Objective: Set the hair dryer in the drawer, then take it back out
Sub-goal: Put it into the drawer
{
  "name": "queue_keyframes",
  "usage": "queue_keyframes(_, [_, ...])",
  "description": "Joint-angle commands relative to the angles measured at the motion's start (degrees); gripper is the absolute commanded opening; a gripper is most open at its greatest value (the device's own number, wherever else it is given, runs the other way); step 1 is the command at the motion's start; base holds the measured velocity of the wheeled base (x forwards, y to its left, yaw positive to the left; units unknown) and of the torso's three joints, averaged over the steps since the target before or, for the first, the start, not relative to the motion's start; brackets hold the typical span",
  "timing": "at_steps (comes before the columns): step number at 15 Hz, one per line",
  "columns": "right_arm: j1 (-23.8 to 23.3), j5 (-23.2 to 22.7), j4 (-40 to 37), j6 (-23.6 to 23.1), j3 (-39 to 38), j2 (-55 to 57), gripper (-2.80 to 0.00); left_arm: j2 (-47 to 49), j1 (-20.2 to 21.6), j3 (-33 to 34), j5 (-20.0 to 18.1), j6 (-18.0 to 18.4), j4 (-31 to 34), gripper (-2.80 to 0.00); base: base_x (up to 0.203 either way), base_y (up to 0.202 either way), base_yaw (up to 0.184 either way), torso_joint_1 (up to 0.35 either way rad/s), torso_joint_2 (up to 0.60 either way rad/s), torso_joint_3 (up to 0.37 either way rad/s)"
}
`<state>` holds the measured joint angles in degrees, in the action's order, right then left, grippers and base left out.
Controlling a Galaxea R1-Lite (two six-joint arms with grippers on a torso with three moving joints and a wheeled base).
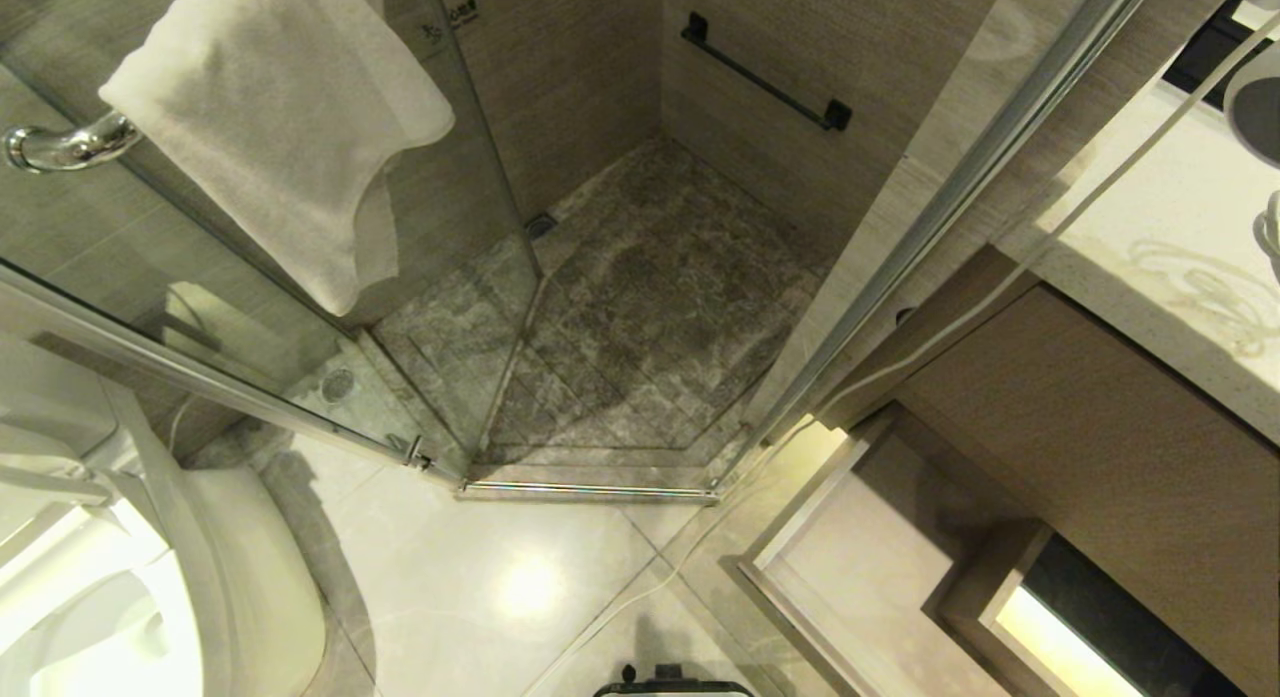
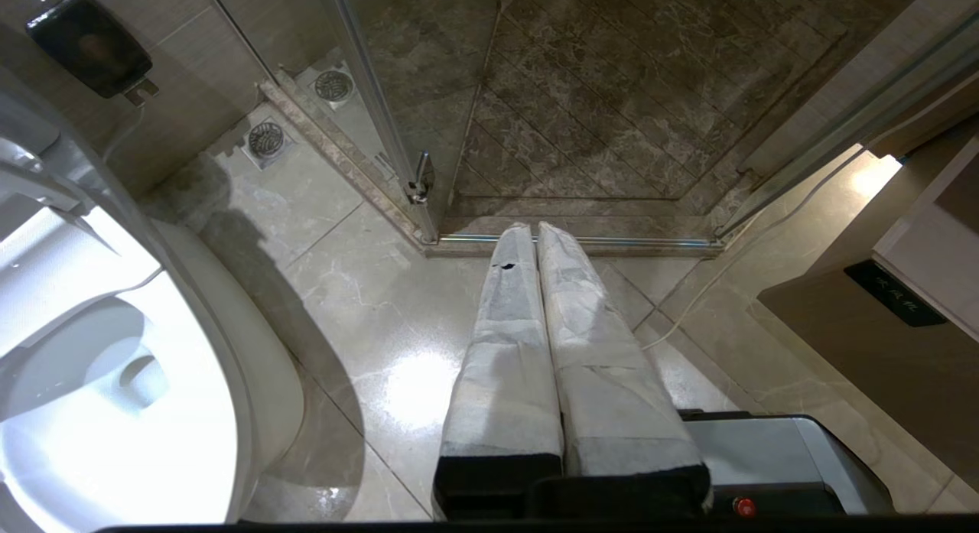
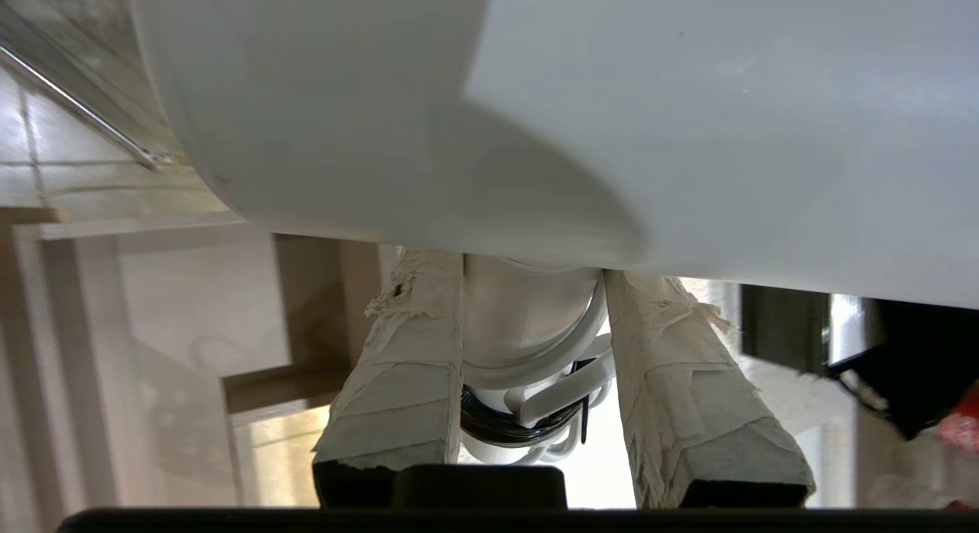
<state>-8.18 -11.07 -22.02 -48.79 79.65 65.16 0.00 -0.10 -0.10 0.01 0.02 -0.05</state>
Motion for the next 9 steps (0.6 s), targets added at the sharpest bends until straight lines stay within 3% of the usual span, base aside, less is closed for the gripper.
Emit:
queue_keyframes(1, [-0.70,-0.24,-0.14,-1.15,0.59,1.01,-2.80,0.09,0.01,0.01,0.08,0.06,-0.04,-2.80,0.000,0.000,0.000,0.000,0.00,0.000])
queue_keyframes(9, [-3.00,-0.18,-1.01,-5.00,3.16,1.81,-2.80,0.09,0.01,0.01,0.08,0.06,-0.04,-2.80,0.000,0.000,0.000,0.000,0.00,0.000])
